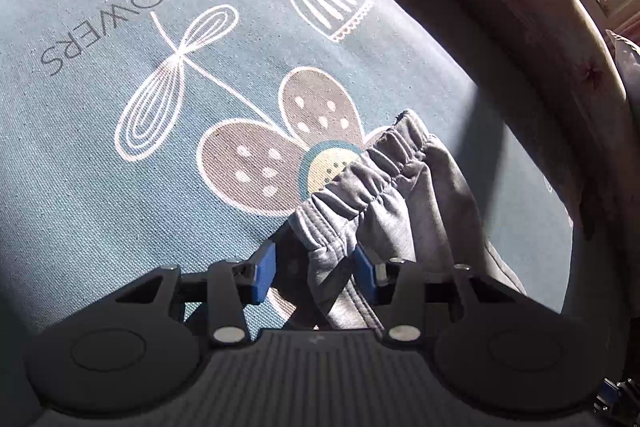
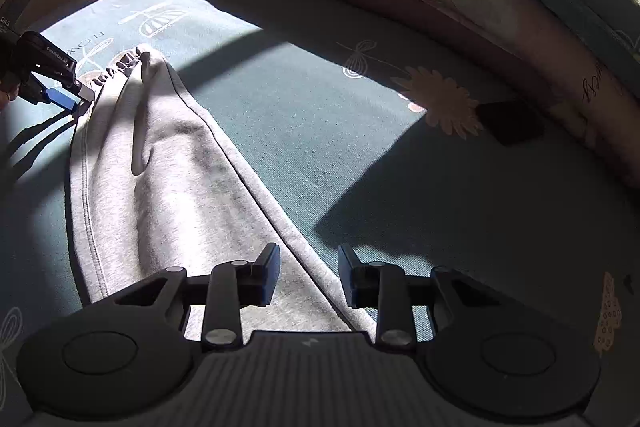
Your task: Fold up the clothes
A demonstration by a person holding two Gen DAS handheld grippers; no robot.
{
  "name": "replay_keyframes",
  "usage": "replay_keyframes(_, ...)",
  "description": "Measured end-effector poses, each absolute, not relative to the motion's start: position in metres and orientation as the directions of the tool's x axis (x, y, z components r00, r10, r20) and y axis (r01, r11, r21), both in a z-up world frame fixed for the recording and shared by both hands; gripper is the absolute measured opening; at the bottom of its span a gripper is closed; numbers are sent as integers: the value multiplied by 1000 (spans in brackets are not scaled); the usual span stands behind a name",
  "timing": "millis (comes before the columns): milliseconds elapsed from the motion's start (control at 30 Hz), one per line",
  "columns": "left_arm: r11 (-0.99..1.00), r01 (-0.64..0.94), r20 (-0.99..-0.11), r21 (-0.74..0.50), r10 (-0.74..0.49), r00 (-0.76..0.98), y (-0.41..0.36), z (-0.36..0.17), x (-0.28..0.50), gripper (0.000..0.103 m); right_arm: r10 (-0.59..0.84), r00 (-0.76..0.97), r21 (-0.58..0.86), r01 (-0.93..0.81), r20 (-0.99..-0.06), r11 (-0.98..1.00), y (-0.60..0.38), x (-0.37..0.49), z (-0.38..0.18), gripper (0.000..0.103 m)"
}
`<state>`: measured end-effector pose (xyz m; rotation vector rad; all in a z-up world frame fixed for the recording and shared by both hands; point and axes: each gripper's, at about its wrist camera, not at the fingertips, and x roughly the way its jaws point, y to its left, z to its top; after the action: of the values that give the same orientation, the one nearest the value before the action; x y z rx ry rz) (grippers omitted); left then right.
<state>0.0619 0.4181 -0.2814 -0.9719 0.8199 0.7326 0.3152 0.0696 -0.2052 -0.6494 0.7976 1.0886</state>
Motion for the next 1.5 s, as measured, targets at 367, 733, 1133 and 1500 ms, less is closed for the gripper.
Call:
replay_keyframes(367,499,-821,-865,-277,242,439,405,-261,76,14,439,65,17,-984,-896,179,102,354,-251,39)
replay_keyframes(733,502,-823,-872,-265,239,426,406,-266,75,14,371,-91,144,-982,-924,119,127,367,-265,6)
replay_keyframes(1133,530,-824,-887,-200,260,382,419,-264,103,14,405,98,-14,-978,-909,206,131,361,-256,16)
replay_keyframes(1500,518,-826,-881,-222,257,397,415,-264,97,15,555,-21,116,-984,-832,137,203,355,-222,30)
